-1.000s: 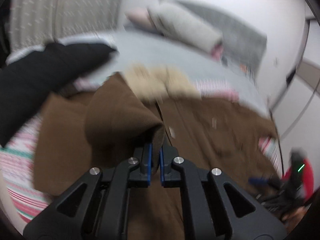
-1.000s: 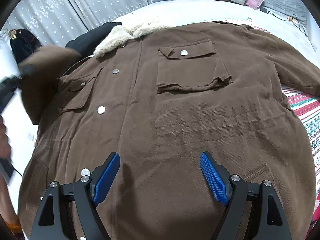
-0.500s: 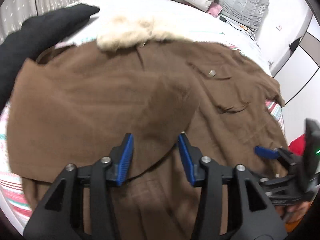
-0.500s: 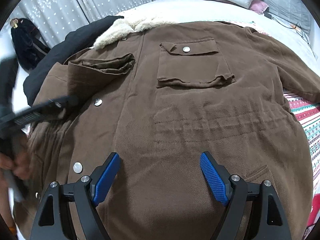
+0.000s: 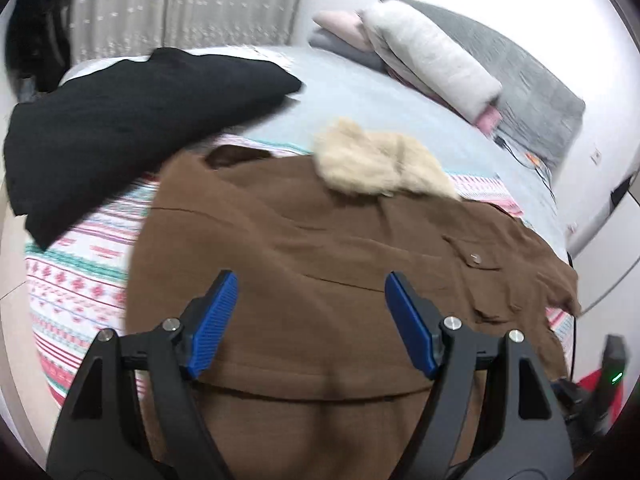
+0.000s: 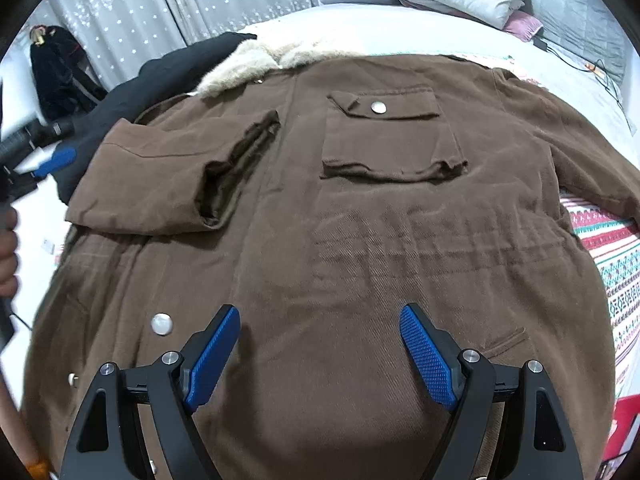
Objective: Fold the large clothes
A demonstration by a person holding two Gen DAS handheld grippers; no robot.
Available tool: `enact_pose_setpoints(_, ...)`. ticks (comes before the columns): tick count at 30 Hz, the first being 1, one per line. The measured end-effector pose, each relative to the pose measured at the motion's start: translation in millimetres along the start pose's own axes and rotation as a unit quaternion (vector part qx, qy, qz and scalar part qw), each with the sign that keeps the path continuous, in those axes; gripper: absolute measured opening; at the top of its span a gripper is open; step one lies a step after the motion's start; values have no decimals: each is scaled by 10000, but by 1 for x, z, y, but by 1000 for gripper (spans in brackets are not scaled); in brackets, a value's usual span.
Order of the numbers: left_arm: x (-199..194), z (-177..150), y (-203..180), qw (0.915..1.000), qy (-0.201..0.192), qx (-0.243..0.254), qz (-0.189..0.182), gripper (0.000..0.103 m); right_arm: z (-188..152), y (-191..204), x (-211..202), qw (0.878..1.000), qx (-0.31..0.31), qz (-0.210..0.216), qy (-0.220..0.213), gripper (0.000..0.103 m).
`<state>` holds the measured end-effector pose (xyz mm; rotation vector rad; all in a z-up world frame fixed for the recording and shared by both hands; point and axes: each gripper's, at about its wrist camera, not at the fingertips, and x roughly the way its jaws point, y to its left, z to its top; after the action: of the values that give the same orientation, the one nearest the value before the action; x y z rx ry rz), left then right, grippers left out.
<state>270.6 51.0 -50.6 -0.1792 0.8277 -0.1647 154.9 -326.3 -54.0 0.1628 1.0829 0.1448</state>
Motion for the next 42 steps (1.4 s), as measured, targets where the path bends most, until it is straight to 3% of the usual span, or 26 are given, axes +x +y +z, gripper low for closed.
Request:
enact_pose_setpoints(2,4,4,16,9994,233,-16,270,76,7,1,-7,9996,83,258,-56,84)
enact_pose_setpoints(3,1,8,24,9995,105,-105,263,76,10,3,-8,9990,156,418,-87,84)
enact_pose_setpoints(6,-6,13,49,9979,-170,-617,-111,76,35,9,-2,9912,520,1212,-70,84)
enact_pose_setpoints(8,-7,12,66,9945,-335,-950,-271,69,52,17,14,9875,685,1421,80,84)
enact_pose_setpoints(12,-7,10,98,9858,-730,-1491,-254,54,80,43,64,9804,860,1701,497,83)
enact_pose_setpoints(14,1,5,112,9806,-910,-1727,-166,40,86,55,84,9823,810,1580,603,78)
enact_pose_setpoints(16,9,3,119,9787,-897,-1849,-14,29,90,67,97,9891,749,1196,429,51)
enact_pose_setpoints(17,14,2,121,9773,-877,-1931,3,27,92,70,97,9917,721,1016,329,19)
enact_pose_setpoints(18,17,1,122,9760,-877,-1994,-57,27,96,75,95,9939,650,861,227,13)
enact_pose_setpoints(22,17,3,117,9754,-965,-1969,-220,27,117,90,49,9923,383,1027,-574,12)
enact_pose_setpoints(24,16,5,113,9779,-984,-1839,-174,27,130,97,13,9893,-43,853,-1186,11)
enact_pose_setpoints(28,23,3,108,9834,-729,-1661,-48,27,152,84,-13,9849,-293,358,-1669,11)
enact_pose_setpoints(30,29,3,103,9862,-499,-1575,112,27,156,68,-5,9866,-172,156,-1613,12)
enact_pose_setpoints(35,41,9,98,9901,76,-1379,258,27,152,21,72,9964,44,-341,-773,12)
enact_pose_setpoints(38,53,9,102,9904,576,-1239,198,27,143,8,106,9992,119,-251,-292,14)
enact_pose_setpoints(42,58,0,104,9893,1049,-995,-189,29,133,3,103,9990,71,-173,-406,17)
